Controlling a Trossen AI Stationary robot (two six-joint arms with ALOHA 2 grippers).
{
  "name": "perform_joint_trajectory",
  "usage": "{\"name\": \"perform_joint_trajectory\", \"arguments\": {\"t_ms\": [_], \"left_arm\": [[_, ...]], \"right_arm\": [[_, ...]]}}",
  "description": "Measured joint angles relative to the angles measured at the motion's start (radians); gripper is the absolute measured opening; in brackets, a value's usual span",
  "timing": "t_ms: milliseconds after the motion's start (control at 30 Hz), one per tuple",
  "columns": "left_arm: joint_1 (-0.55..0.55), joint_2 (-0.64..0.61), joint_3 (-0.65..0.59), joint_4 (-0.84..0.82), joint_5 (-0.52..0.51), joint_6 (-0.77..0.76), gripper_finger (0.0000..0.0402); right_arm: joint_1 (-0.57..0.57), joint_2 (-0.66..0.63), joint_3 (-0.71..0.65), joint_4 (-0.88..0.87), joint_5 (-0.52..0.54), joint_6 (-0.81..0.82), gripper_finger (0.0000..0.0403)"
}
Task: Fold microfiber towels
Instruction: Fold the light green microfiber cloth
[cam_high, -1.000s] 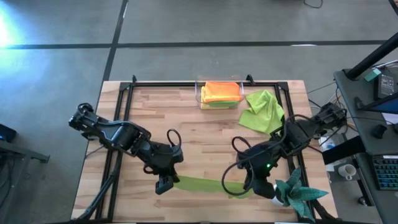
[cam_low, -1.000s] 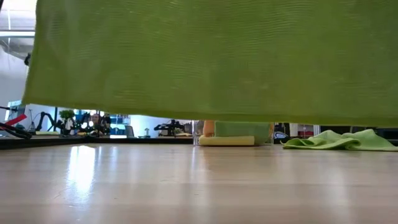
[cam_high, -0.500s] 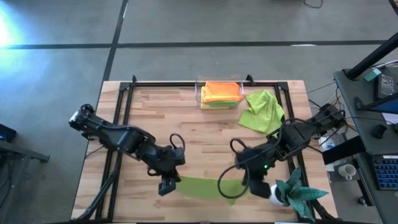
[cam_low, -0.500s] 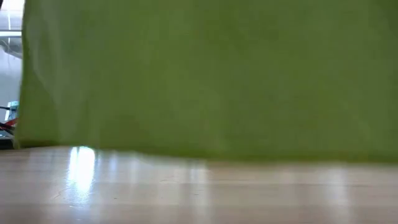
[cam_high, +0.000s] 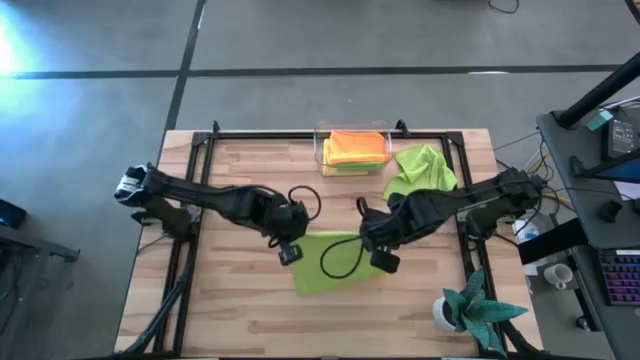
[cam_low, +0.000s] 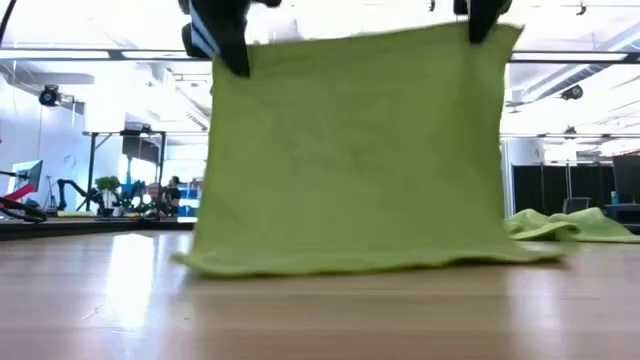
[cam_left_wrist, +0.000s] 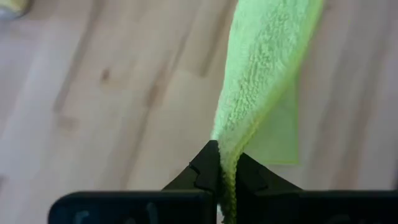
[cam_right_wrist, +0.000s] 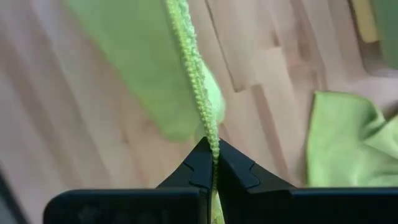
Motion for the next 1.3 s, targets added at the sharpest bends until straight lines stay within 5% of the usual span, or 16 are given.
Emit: {"name": "perform_joint_trajectory", "arguments": {"t_ms": [433, 600, 1067, 1300], "left_arm": [[0.095, 0.0, -0.164, 0.124, -0.183, 0.171, 0.0], [0.126, 0.0, -0.2, 0.172, -0.241, 0.237, 0.0], [0.154, 0.0, -0.241, 0.231, -0.265, 0.207, 0.0], [0.123, 0.0, -0.293, 0.294, -0.183, 0.205, 0.0]], "right_arm": [[-0.089, 0.037, -0.18, 0.117, 0.306, -0.211, 0.0009], [-0.148, 0.037, -0.238, 0.214, 0.346, -0.33, 0.0009], [-0.206, 0.036, -0.397, 0.46, 0.323, -0.483, 0.0009], [-0.19, 0.035, -0.473, 0.477, 0.301, -0.464, 0.0009]]}}
